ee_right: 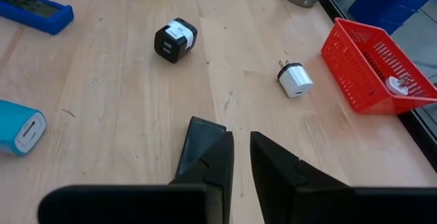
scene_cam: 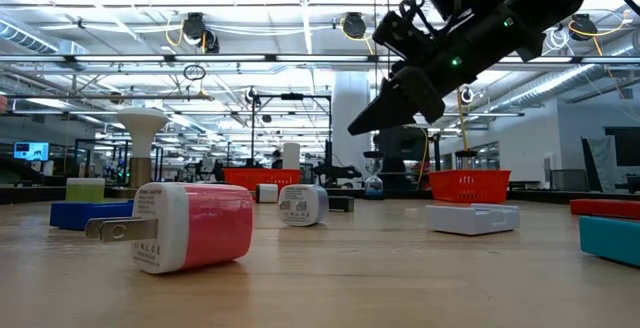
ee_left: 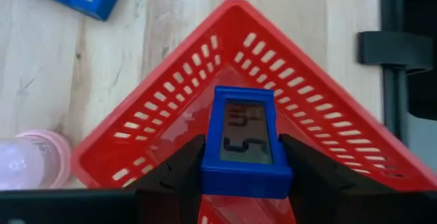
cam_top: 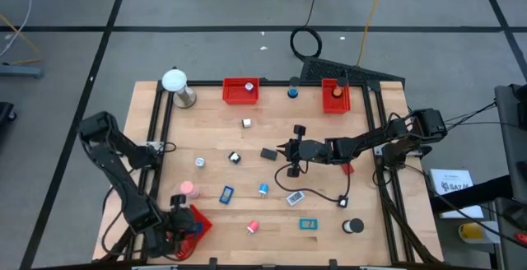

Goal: Pick & Place Office items
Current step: Put the top dark blue timer into the bottom red basket, then put the right black charger adapter into the top left red basket

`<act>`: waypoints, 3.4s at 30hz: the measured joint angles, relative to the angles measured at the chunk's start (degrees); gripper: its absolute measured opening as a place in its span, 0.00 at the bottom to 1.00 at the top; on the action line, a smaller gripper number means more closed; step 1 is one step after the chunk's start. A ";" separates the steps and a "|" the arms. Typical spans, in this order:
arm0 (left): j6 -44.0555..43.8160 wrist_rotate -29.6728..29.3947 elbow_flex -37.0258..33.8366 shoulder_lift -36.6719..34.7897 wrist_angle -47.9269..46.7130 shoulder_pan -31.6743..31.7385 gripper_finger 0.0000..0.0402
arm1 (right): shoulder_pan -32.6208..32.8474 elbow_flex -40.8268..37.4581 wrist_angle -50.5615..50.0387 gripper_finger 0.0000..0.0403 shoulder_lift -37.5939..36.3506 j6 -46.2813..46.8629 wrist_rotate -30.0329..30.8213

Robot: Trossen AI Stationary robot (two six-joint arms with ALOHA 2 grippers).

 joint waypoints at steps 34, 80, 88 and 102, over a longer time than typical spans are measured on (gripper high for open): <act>-12.26 13.66 0.00 -4.04 -9.15 1.04 0.16 | 0.00 0.00 -0.36 0.11 0.00 -1.31 -0.05; 58.17 15.82 -25.49 -6.20 88.59 57.88 0.13 | 1.49 0.00 -5.52 0.01 -1.01 6.61 0.77; 58.36 8.40 -25.46 -6.21 88.59 63.50 0.13 | 1.86 0.07 -30.08 0.03 -12.71 25.28 6.59; 58.22 8.00 -25.46 -6.21 87.84 65.15 0.13 | 1.40 9.15 -66.88 0.24 -19.22 45.79 3.70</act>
